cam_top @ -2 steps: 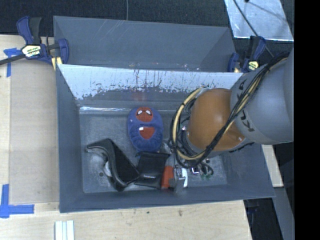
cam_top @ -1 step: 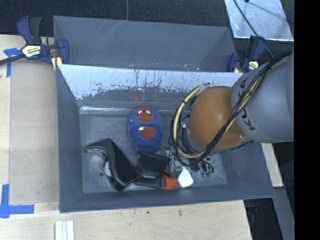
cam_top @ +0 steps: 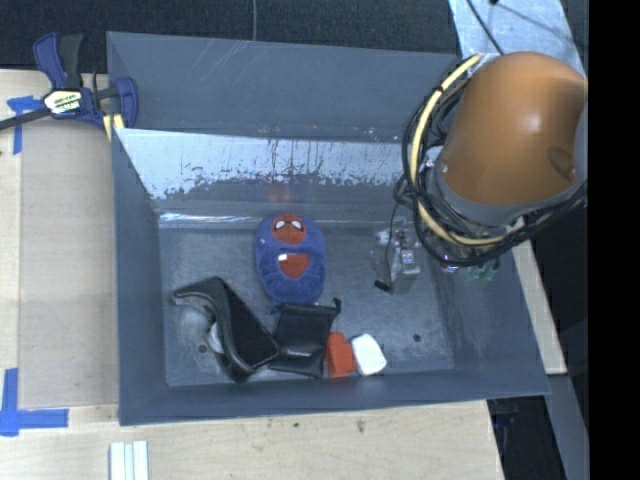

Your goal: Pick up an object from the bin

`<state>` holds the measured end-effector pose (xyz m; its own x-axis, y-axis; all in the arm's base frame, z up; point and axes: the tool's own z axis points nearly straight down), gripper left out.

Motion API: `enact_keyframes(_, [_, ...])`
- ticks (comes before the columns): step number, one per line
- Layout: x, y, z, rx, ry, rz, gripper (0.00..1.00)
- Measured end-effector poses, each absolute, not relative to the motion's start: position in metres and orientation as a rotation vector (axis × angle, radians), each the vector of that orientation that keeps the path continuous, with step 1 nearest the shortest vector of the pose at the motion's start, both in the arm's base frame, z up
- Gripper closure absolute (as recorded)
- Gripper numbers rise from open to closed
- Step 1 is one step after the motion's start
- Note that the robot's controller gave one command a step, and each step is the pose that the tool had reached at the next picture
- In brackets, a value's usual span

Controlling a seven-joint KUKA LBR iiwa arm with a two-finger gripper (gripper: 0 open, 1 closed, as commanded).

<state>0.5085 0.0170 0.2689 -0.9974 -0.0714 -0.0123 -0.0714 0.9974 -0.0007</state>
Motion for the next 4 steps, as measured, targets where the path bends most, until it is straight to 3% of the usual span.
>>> enact_keyframes(1, [0.515,0.033,0.190,0.091,3.143,0.000,1.00])
enact_keyframes(2, [0.516,0.032,0.194,0.089,3.137,0.000,0.00])
enact_keyframes(3, [0.534,0.040,0.066,0.060,3.144,-0.002,0.00])
enact_keyframes(4, [0.536,0.040,0.071,0.059,3.136,-0.001,1.00])
